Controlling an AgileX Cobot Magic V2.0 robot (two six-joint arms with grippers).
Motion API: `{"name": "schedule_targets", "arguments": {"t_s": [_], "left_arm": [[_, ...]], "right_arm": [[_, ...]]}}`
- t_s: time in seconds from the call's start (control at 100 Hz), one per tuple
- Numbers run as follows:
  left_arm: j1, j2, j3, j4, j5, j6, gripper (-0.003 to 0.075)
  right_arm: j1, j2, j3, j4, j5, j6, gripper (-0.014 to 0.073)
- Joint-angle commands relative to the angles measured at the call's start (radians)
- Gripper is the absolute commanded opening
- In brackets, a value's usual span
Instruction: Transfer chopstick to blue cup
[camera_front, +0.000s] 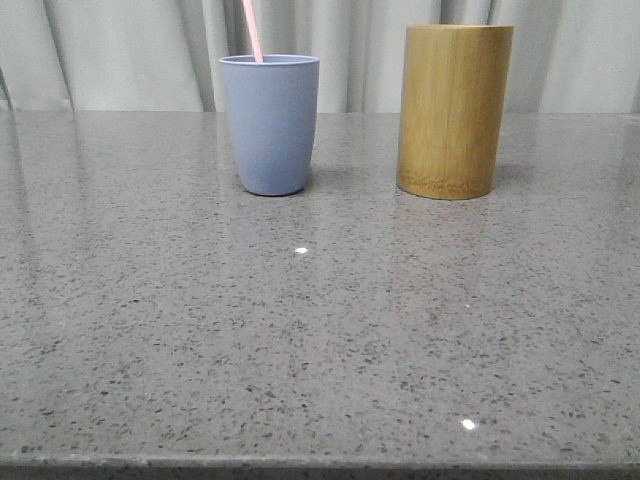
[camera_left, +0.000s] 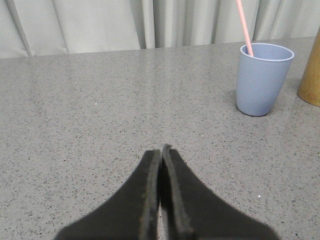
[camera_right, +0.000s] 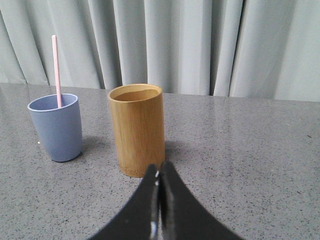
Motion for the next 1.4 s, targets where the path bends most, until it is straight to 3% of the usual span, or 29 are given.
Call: {"name": "schedule_targets", "arguments": {"t_s": [0.0,0.3,0.58,0.86,1.389], "left_arm": [[0.002,0.013,-0.023,-0.008,-0.075,-0.01,-0.0019],[0.047,-0.001,0.058,-0.005,-0.115,-0.01,-0.0019],[0.214,-0.091,0.25,-0.075,-0.349,-0.01,-0.0019],[0.291,-0.193,0.414,-0.051,-0.457,-0.008,-0.0019],[0.289,-0.193,0.411,-0.033,-0.419,-0.007,-0.0019]], "right_arm": [[-0.007,0.008,-0.027,-0.004,-0.079,0.0,-0.0067],[-0.007,0.008,-0.027,-0.004,-0.079,0.0,-0.0067],[-0.007,0.008,-0.027,-0.004,-0.079,0.0,-0.0067],[-0.007,0.008,-0.027,-0.004,-0.079,0.0,-0.0067],[-0.007,0.009,-0.027,-0.004,-0.08,0.0,-0.0067]]}}
